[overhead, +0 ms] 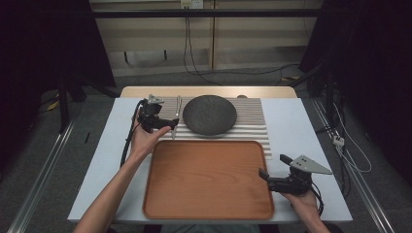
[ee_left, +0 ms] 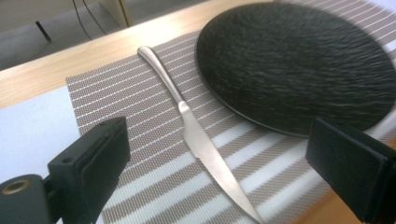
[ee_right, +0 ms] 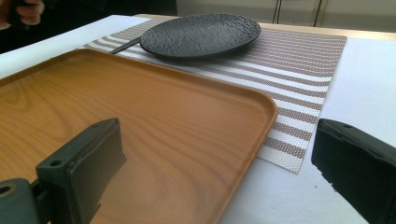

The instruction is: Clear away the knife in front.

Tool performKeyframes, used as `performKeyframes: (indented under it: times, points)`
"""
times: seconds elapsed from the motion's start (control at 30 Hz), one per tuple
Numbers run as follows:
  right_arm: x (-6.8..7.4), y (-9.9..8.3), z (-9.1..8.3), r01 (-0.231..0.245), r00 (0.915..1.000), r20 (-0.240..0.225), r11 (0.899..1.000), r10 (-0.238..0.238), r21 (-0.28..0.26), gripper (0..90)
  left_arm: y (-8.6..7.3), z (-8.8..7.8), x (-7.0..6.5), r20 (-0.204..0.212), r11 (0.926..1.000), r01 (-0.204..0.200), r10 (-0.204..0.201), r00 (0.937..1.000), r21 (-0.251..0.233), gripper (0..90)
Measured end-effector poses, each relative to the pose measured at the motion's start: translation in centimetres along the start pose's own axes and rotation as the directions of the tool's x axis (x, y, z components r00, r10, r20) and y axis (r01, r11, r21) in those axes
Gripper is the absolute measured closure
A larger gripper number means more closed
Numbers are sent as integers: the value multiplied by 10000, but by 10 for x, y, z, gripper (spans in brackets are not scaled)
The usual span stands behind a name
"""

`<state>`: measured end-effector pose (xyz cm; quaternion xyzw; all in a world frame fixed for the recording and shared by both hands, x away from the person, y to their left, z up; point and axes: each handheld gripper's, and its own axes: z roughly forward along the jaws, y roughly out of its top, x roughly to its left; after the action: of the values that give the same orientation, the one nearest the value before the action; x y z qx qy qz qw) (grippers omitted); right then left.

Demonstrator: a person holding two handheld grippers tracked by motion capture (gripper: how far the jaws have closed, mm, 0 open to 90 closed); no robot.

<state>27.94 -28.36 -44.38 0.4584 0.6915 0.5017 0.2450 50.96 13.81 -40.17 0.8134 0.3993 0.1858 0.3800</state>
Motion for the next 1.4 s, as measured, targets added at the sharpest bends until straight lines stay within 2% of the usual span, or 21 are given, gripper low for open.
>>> performKeyframes:
  times: [0.07,0.1,0.17,0.23,0.33,0.43,0.5,0.63,0.67,0.73,0.8,0.97,1.13,1.27,1.33,1.4]
  points:
    - [0,0,0,30,10000,-28,10000,-30,43,19,1,6,4,266,10000,-61,63,9996,-75,60]
    - [1,0,1,47,10000,-37,10000,-46,34,18,2,10,6,176,9999,132,-131,9998,-32,80]
    - [2,0,1,81,9999,-85,9999,-80,81,18,4,17,11,60,9992,379,-380,9993,105,49]
    - [2,0,2,90,9999,-99,9999,-89,71,18,5,23,15,-108,9990,427,-426,9990,99,68]
    - [2,1,4,66,9999,-129,9999,-65,89,18,7,33,20,-47,9966,760,-759,9971,325,89]
    - [2,1,4,88,9999,-128,9999,-86,148,18,11,45,23,-226,9953,713,-700,9973,651,121]
    - [3,2,4,122,9998,-153,9999,-121,95,18,13,52,26,-328,9928,927,-905,9954,753,139]
    - [6,3,4,230,9995,-226,9997,-228,85,18,16,62,30,-526,9898,1034,-986,9937,985,183]
    - [6,3,4,219,9994,-255,9997,-217,94,18,17,63,32,-458,9887,896,-846,9954,1202,198]
    - [7,2,4,184,9994,-305,9998,-180,119,18,18,64,36,-464,9874,1083,-1036,9935,1151,292]
    - [7,2,3,229,9991,-347,9997,-225,117,18,18,66,39,-545,9849,1266,-1209,9912,1181,302]
    - [4,2,2,139,9995,-299,9998,-136,113,18,19,75,42,-534,9802,1481,-1422,9884,1314,421]
    - [4,2,4,142,9996,-253,9998,-139,134,18,20,86,36,-444,9772,1577,-1529,9872,1423,534]
    - [4,2,3,117,9997,-231,9998,-113,157,18,17,96,32,-397,9712,1648,-1603,9863,1720,620]
    - [3,1,3,106,9998,-198,9998,-103,143,18,16,97,31,-524,9713,1677,-1610,9856,1687,653]
    - [3,1,2,62,9998,-192,9999,-60,121,18,18,98,31,-513,9679,1773,-1708,9840,1781,679]
